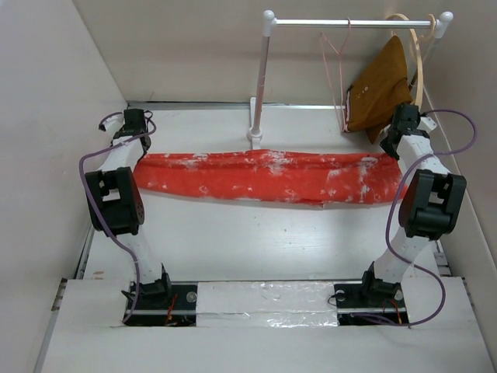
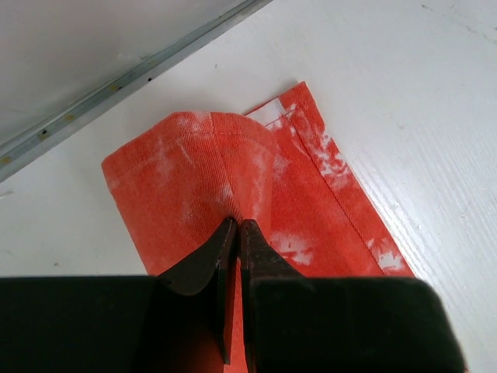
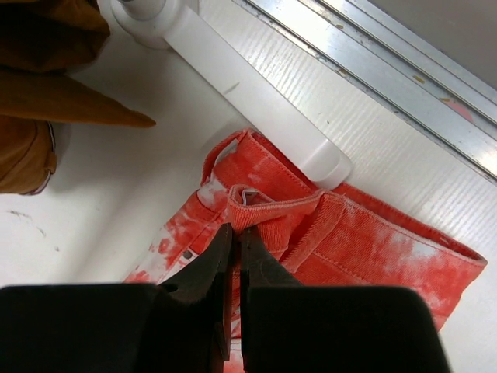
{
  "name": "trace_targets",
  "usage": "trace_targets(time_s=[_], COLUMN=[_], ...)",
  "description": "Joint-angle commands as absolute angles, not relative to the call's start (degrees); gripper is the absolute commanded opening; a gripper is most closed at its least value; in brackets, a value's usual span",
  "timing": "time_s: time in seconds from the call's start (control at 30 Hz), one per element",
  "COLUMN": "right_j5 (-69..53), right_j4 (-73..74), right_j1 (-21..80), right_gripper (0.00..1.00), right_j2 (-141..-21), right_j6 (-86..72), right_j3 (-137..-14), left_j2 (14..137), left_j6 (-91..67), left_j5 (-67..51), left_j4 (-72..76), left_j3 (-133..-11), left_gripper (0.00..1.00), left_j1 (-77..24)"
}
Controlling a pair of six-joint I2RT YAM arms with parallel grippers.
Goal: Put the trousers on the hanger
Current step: Fold the trousers at the center of the board.
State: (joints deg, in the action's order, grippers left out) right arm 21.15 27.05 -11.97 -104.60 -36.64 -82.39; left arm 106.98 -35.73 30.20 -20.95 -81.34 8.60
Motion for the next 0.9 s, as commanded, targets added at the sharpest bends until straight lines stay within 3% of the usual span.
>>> trace_targets(time_s=[0.0, 0.07, 0.2, 0.27, 0.3, 0.33, 0.4, 0.43, 0.53, 0.63, 0.87], right_j5=[19.16, 18.20, 15.83, 11.62, 10.38, 7.67, 5.46, 3.54, 0.19, -6.21, -10.11], right_j4=[15.39, 14.77, 14.16, 14.67, 14.50, 11.63, 10.72, 10.98, 7.67, 0.73, -11.25], right_j1=[-11.51, -11.51, -12.66, -14.49, -14.50, -15.11, -15.64, -15.64, -16.17, -17.31, -17.31], right_gripper=[0.03, 0.06, 0.13, 0.16, 0.22, 0.37, 0.56, 0.72, 0.92, 1.00, 0.98], right_j2=[-107.58, -108.54, -109.34, -109.42, -108.64, -107.94, -106.10, -105.30, -101.19, -95.21, -82.21], right_j6=[-30.59, -30.41, -30.68, -31.63, -32.68, -32.96, -33.83, -34.01, -35.33, -37.61, -40.87], right_j3=[-86.31, -86.66, -86.23, -86.39, -86.31, -84.66, -83.41, -82.71, -77.64, -70.51, -49.32], left_j2=[107.22, 109.41, 113.20, 113.03, 112.51, 111.89, 110.13, 109.43, 103.21, 96.54, 82.91], left_j6=[-33.58, -33.49, -33.40, -33.40, -33.40, -33.22, -33.31, -33.66, -34.62, -36.11, -41.29], left_j5=[33.32, 31.91, 30.50, 30.24, 29.19, 28.40, 26.55, 26.11, 22.43, 20.92, 14.51], left_j4=[-18.64, -18.72, -19.16, -17.77, -16.97, -16.09, -15.03, -15.12, -12.85, -10.46, -9.06], left_j3=[-84.81, -86.30, -88.59, -88.33, -87.46, -87.02, -86.57, -86.49, -81.59, -76.66, -64.70], left_gripper=[0.00, 0.00, 0.19, 0.21, 0.29, 0.36, 0.55, 0.56, 0.58, 0.61, 0.65], left_j1=[9.76, 9.76, 9.23, 8.70, 8.70, 8.70, 8.70, 8.70, 8.70, 8.70, 8.01])
